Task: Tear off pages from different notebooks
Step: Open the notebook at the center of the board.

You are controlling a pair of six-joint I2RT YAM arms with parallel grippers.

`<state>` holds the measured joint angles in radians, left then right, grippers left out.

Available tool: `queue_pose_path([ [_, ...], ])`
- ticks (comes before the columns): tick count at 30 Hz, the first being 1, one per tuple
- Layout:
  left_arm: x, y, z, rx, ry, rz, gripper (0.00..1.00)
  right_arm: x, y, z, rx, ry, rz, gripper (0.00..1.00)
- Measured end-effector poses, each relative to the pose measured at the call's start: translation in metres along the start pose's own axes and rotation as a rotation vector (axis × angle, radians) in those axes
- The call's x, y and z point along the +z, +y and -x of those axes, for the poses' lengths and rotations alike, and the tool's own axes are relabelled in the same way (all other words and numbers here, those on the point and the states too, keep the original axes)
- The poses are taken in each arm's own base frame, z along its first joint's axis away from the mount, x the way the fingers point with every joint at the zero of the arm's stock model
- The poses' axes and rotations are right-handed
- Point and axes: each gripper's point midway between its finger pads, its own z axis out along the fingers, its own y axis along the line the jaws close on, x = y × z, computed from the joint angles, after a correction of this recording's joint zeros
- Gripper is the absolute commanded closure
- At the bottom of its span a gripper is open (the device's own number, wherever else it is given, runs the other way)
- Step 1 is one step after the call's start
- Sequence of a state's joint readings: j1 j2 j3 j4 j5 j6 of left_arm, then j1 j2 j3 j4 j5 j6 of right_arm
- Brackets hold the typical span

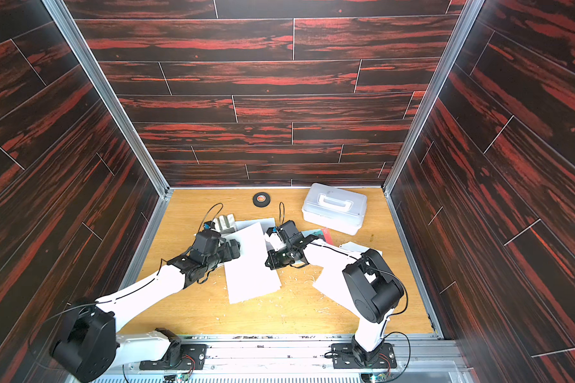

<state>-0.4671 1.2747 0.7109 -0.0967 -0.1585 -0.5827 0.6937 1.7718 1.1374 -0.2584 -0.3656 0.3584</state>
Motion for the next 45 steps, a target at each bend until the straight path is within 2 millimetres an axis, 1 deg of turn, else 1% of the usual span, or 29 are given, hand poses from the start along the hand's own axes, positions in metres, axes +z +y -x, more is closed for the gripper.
queue_pose_path([
  [4, -0.008, 0.008, -0.015, 0.018, 0.029, 0.000, 0.02, -0.002, 0.001, 0.014, 0.076, -0.029, 0.068, 1.00],
  [8, -0.021, 0.000, -0.019, 0.028, 0.026, -0.062, 0.02, -0.001, 0.009, 0.023, 0.137, -0.039, 0.152, 1.00],
  [11, -0.032, -0.020, -0.023, 0.060, 0.022, -0.134, 0.01, 0.001, 0.018, 0.030, 0.161, -0.033, 0.200, 1.00],
  [15, -0.041, -0.051, -0.045, 0.148, 0.060, -0.214, 0.00, 0.003, 0.025, 0.042, 0.182, -0.028, 0.234, 1.00],
  [18, -0.045, -0.072, -0.060, 0.222, 0.097, -0.243, 0.00, 0.004, 0.027, 0.043, 0.205, -0.022, 0.250, 1.00],
  [22, -0.046, -0.101, -0.066, 0.308, 0.107, -0.265, 0.00, 0.004, 0.029, 0.043, 0.232, -0.012, 0.262, 1.00],
  [25, -0.044, -0.115, -0.068, 0.349, 0.108, -0.268, 0.00, 0.004, 0.029, 0.043, 0.242, -0.010, 0.263, 1.00],
  [28, -0.038, -0.118, -0.072, 0.387, 0.111, -0.229, 0.00, 0.004, 0.029, 0.043, 0.250, -0.008, 0.262, 1.00],
  [33, -0.025, -0.114, -0.075, 0.451, 0.096, -0.102, 0.01, 0.004, 0.029, 0.043, 0.263, -0.007, 0.264, 1.00],
  [36, -0.019, -0.109, -0.076, 0.474, 0.094, -0.040, 0.07, 0.003, 0.030, 0.043, 0.267, -0.008, 0.264, 1.00],
  [40, -0.013, -0.100, -0.080, 0.489, 0.105, 0.020, 0.26, 0.001, 0.032, 0.044, 0.266, -0.012, 0.267, 1.00],
  [43, -0.013, -0.100, -0.081, 0.486, 0.108, 0.035, 0.56, 0.000, 0.032, 0.046, 0.259, -0.023, 0.266, 1.00],
  [44, -0.014, -0.101, -0.080, 0.486, 0.105, 0.036, 0.71, -0.001, 0.033, 0.047, 0.258, -0.025, 0.265, 1.00],
  [45, -0.014, -0.101, -0.080, 0.479, 0.101, 0.038, 0.80, -0.001, 0.033, 0.047, 0.257, -0.026, 0.265, 1.00],
])
